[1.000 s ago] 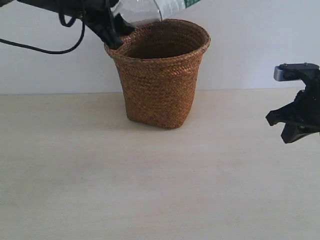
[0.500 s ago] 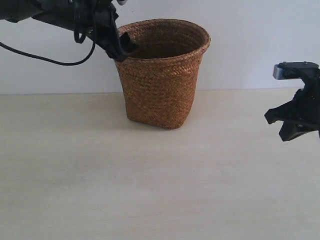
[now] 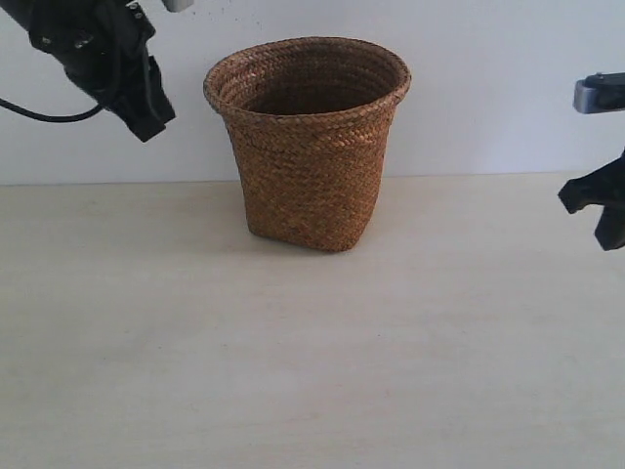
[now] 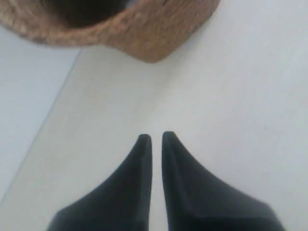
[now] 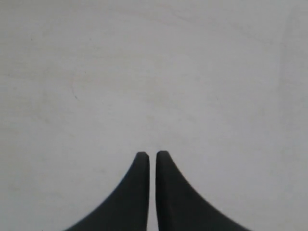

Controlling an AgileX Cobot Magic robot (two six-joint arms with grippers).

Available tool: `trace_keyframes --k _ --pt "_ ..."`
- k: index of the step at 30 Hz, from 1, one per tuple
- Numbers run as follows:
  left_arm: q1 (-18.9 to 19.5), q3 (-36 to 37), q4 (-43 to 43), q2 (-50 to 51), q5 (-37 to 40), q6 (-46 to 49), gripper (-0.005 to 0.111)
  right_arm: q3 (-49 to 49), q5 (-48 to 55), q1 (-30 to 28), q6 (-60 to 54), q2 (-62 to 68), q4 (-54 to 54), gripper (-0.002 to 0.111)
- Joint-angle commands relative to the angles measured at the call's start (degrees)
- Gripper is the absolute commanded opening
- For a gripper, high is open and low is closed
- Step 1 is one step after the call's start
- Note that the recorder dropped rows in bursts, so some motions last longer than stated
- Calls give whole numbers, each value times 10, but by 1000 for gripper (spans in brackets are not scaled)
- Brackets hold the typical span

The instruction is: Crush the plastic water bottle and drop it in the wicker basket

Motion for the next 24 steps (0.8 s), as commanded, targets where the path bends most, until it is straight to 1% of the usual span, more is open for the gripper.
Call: trace_keyframes --k 1,5,7,11,13,20,24 --pt "-1 0 51 -32 64 -150 4 -3 63 -4 72 -48 -73 0" --pt "-1 14 50 -57 113 -225 4 -3 74 -4 76 -93 -77 0" --pt "-1 31 50 -70 123 -242 4 -3 73 -4 76 -114 -77 0" --pt "-1 98 52 -118 123 -280 4 -1 73 -4 78 -162 -77 0" --pt "-1 139 52 -147 105 -291 4 13 60 -4 78 -194 -71 0" --pt "-1 307 50 -271 -24 -317 4 149 -108 -4 83 -336 -68 0" --pt "-1 388 38 -331 -67 -319 4 222 -176 -4 86 -414 -68 0"
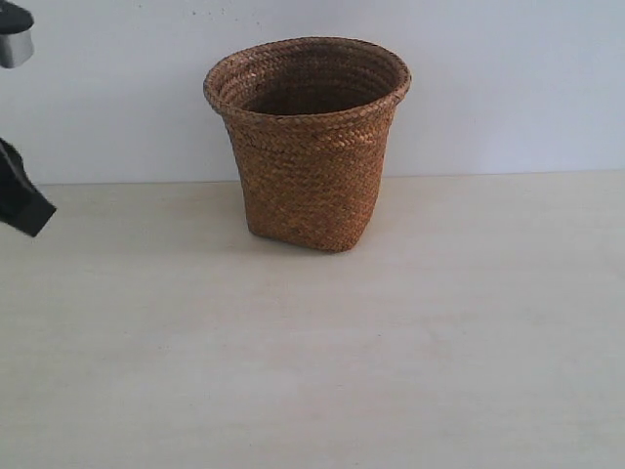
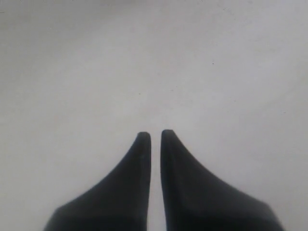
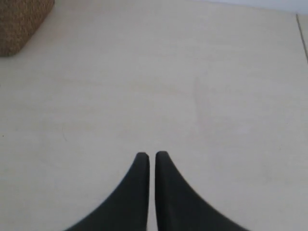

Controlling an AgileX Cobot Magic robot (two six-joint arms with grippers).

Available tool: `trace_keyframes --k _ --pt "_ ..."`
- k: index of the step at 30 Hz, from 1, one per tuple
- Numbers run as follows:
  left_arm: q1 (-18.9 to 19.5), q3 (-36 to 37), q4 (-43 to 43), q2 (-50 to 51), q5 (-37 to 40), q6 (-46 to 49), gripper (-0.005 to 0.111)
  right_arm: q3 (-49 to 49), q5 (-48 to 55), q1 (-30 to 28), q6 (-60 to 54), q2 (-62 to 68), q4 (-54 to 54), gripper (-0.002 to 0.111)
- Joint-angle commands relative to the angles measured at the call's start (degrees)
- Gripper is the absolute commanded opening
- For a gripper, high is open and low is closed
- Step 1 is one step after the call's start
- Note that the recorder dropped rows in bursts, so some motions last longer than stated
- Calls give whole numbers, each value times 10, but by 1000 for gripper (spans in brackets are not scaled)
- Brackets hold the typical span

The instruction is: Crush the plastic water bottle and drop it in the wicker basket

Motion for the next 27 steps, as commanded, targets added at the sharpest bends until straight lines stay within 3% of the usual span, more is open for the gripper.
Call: trace_keyframes --k 1,12,27 --pt "-1 88 -13 -67 -61 -12 4 77 -85 -2 5 -84 3 0" --pt "-1 282 -14 -249 -256 -78 4 209 -200 -2 5 -283 3 0" --pt "-1 473 -83 -471 -427 -103 4 306 -268 -2 75 -465 25 0"
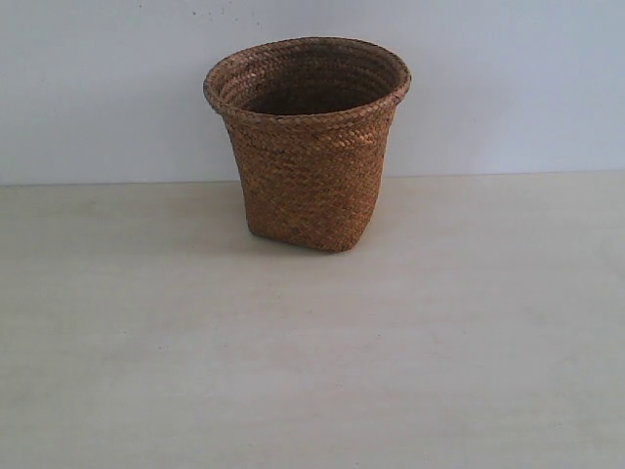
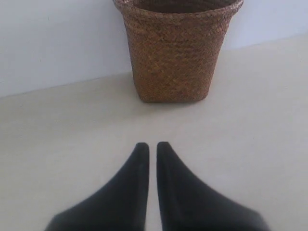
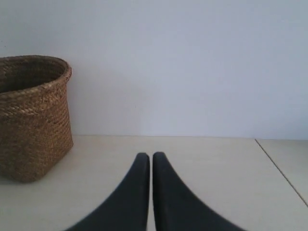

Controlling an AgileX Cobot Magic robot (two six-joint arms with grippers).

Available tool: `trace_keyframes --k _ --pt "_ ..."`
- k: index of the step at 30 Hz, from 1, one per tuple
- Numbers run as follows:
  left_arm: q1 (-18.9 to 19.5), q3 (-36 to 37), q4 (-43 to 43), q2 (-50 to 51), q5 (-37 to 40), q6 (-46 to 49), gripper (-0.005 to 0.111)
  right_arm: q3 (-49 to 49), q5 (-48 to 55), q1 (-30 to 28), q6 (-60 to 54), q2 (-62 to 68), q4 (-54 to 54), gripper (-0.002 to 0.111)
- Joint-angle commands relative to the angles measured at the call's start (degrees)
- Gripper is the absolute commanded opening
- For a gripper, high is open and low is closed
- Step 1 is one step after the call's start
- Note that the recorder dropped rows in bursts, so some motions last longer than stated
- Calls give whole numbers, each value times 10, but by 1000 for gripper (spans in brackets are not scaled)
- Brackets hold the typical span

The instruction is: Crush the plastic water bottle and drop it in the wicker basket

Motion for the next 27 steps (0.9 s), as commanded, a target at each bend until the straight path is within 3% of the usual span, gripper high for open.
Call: trace_keyframes --k 1,9,20,27 --pt "-1 61 -26 -45 -52 -7 4 24 -42 -2 22 -34 35 0" --pt "-1 166 -30 -91 -133 -7 4 99 -89 -2 24 -62 119 0" --pt "-1 176 -30 -92 -139 -4 4 165 -99 -2 -94 -62 117 0" --pt "-1 176 -30 -92 -139 -4 4 168 -98 -2 -88 -62 136 0"
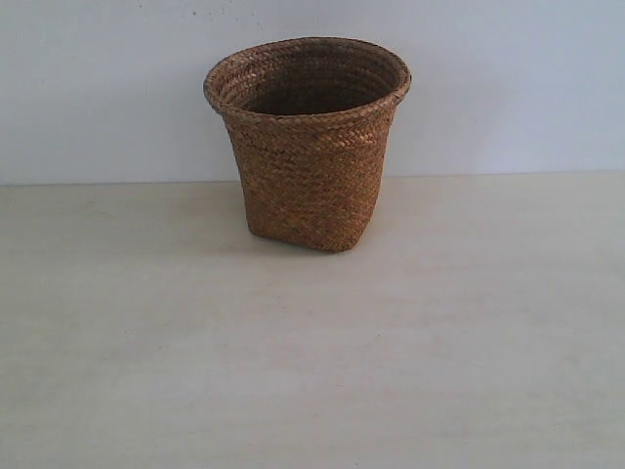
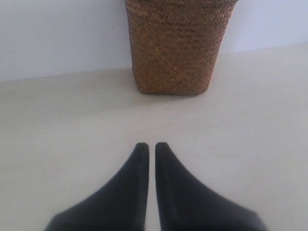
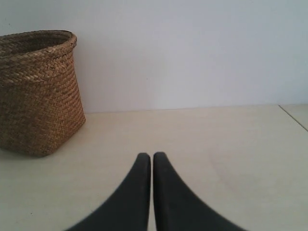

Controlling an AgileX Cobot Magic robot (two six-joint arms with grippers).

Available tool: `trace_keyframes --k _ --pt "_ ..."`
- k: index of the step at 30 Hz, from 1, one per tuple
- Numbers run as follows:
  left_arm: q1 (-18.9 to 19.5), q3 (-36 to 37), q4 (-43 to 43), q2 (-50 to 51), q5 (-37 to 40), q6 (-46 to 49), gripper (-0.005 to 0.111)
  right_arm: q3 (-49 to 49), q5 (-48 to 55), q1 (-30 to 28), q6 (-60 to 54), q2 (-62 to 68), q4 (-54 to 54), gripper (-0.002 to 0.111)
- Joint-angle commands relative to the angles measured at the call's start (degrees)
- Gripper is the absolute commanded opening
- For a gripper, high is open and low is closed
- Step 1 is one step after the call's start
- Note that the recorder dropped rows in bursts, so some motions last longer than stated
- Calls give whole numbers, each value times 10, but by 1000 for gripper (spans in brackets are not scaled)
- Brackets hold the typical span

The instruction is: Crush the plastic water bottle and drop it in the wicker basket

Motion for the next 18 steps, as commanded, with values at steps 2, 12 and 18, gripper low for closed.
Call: trace_keyframes --k 2,12,18 --pt "-1 3 -6 -4 -9 -4 4 1 -10 -1 -4 -5 4 0" --pt "102 22 23 -187 55 13 4 1 -10 -1 -4 -5 4 0" --pt "162 42 23 -187 67 13 4 1 -10 -1 -3 -5 4 0"
